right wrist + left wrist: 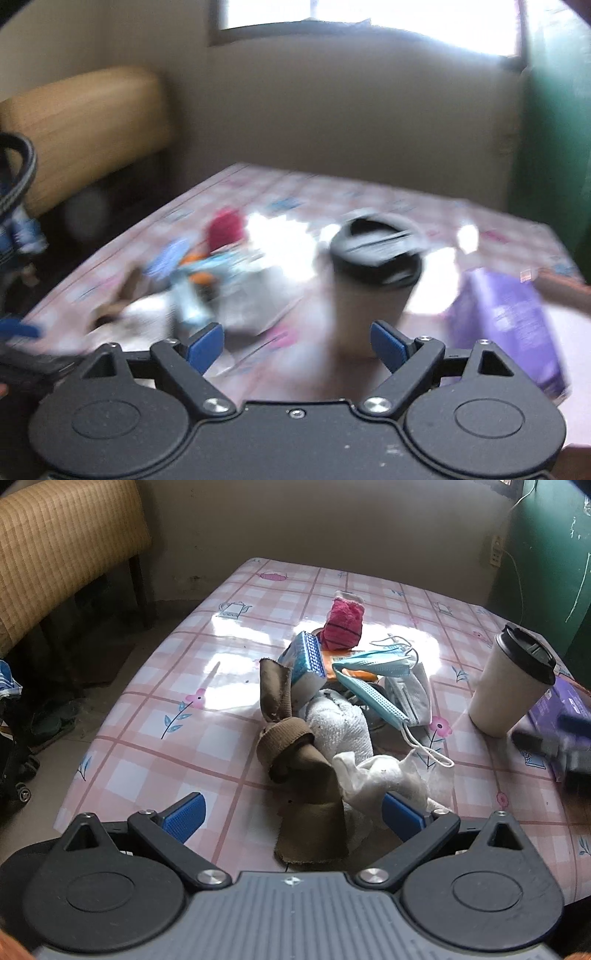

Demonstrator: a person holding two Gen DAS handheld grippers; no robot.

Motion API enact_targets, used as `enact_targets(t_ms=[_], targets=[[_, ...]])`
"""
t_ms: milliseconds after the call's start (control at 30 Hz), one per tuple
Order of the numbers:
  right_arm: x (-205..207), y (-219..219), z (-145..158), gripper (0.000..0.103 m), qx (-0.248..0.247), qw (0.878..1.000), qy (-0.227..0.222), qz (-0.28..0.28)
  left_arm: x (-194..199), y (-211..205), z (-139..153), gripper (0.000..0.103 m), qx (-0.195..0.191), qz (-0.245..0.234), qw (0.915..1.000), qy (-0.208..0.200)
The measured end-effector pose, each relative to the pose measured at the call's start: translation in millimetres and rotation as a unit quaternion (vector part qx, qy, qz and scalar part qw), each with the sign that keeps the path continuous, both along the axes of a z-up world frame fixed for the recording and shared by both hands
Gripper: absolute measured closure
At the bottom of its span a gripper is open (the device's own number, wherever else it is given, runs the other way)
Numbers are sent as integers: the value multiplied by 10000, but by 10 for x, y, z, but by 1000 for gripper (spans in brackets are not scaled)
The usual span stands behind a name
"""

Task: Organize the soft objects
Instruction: 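Move both grippers toward the pile of cloths on the table, then grasp the brown cloth with the left gripper while the right gripper grasps the white cloth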

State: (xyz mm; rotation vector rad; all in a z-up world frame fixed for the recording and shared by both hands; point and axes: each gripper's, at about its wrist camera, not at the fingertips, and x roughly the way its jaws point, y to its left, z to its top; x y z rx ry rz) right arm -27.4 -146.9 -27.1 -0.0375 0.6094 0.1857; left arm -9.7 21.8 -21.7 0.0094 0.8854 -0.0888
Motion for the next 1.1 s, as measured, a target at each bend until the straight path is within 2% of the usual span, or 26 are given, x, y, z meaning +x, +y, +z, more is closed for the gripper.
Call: enact_targets(t_ms=[167, 300, 567, 733, 1100], targets=[[-138, 372, -124, 2, -178, 9985, 200, 472, -9, 67, -14, 0, -7, 85, 10000, 40], [-103, 479, -186, 2, -27, 9973, 320, 662, -36, 121, -38, 0, 13, 175, 9998, 75], [-63, 637, -320, 2, 38, 9947, 556, 865, -71, 319, -70, 0, -17, 384, 9992, 86], [-38, 731, -329, 2, -27, 9947, 446, 928, -72, 390, -92, 0, -22, 441, 9989, 127], [113, 889, -403, 2, -2, 9930, 545, 1045, -48, 411, -112, 0, -18, 455, 9988, 162]])
